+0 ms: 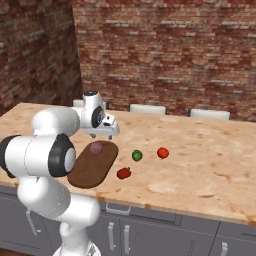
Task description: Place the avocado, onion, tomato, and bell pepper on the cutting board.
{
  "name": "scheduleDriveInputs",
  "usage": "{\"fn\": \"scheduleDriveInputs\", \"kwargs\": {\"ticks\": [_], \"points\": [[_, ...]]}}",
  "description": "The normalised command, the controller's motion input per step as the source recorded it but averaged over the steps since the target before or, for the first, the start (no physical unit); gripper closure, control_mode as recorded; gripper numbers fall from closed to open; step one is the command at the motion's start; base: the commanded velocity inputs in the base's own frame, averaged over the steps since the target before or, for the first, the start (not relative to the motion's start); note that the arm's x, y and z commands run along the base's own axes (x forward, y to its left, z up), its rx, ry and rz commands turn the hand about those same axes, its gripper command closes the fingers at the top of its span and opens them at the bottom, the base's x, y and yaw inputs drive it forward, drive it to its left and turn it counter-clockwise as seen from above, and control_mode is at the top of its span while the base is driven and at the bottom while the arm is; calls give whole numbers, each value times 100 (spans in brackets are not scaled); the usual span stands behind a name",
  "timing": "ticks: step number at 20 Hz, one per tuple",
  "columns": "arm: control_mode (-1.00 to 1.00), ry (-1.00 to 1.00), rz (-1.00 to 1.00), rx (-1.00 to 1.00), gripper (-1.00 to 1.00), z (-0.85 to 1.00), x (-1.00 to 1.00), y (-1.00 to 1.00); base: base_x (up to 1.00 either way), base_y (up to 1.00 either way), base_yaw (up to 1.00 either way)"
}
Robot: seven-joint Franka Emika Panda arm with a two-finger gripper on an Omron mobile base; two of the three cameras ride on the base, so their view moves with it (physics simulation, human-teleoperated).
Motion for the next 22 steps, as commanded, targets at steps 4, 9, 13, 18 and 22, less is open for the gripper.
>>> {"fn": "scheduleDriveInputs", "kwargs": {"ticks": [4, 9, 13, 18, 22], "points": [[-100, 0, -5, 0, -100, 0, 0, -52, 0, 0, 0], [-100, 1, -4, 0, -100, 0, 0, -58, 0, 0, 0], [-100, 3, -2, 0, -100, 0, 0, -62, 0, 0, 0], [-100, 1, 0, 0, -100, -9, 0, -48, 0, 0, 0], [-100, 0, 0, 0, -100, -16, 0, -38, 0, 0, 0]]}}
